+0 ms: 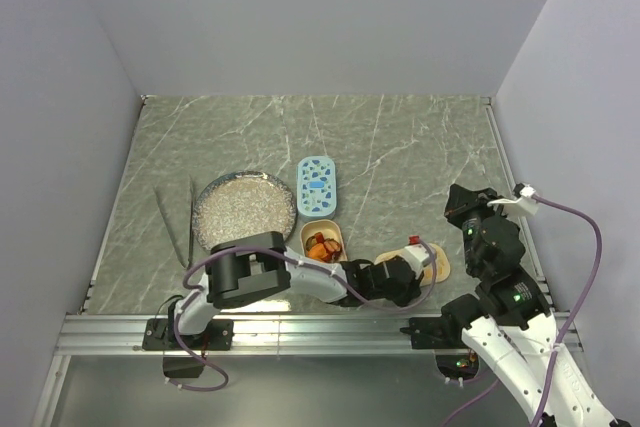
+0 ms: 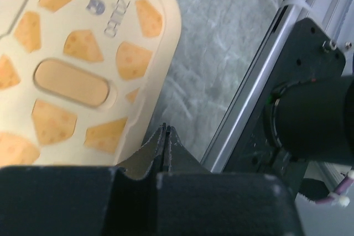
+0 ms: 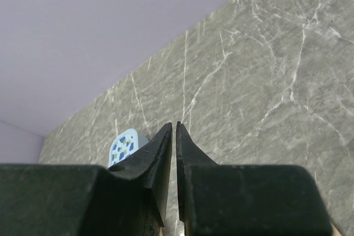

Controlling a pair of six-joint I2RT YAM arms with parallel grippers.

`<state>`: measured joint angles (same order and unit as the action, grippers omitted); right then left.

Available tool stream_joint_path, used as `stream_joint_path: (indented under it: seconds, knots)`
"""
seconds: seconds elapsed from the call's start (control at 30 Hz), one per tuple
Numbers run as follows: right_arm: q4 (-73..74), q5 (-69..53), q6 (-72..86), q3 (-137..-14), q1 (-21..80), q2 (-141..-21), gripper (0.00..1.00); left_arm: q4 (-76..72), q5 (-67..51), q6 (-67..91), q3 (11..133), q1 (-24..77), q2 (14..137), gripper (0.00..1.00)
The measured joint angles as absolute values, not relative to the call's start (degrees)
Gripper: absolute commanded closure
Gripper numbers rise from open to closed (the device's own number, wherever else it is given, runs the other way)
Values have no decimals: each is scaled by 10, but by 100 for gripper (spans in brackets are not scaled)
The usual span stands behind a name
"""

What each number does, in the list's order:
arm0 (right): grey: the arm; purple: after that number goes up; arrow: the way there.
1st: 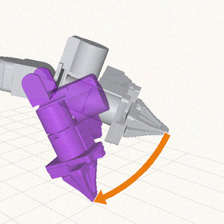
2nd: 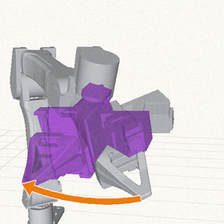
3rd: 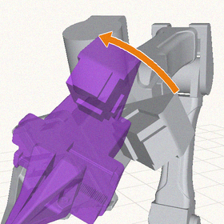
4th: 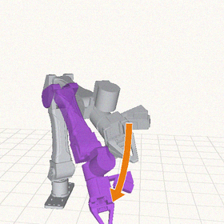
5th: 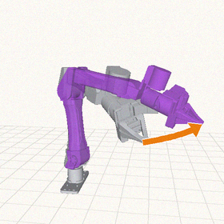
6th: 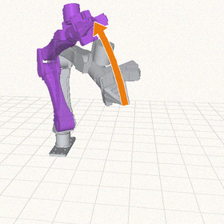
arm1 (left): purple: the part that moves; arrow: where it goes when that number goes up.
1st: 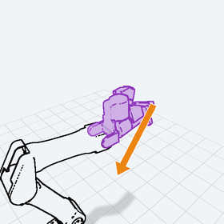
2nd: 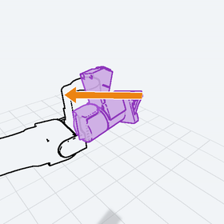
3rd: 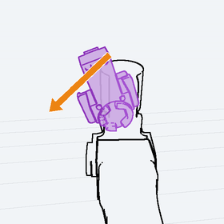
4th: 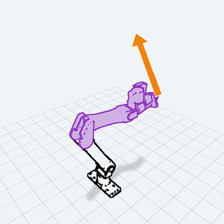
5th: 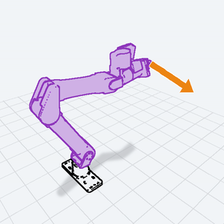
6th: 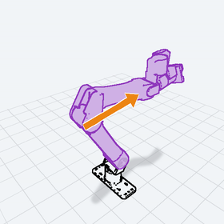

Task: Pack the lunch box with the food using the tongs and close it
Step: Pick up the lid of the lunch box with the right arm

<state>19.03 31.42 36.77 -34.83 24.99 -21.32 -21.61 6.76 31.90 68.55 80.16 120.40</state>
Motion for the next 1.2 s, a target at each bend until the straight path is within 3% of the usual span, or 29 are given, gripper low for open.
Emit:
stream_joint_path:
  seconds: [0.4, 0.87, 1.2]
  knots:
    - [173, 303, 365, -340, 250, -211, 86, -231, 47, 321, 796, 746, 1290, 100]
    - [128, 283, 364, -311, 250, -255, 86, -268, 64, 309, 770, 608, 1285, 100]
    - [86, 262, 368, -257, 250, -300, 85, -215, 75, 270, 811, 587, 1291, 100]
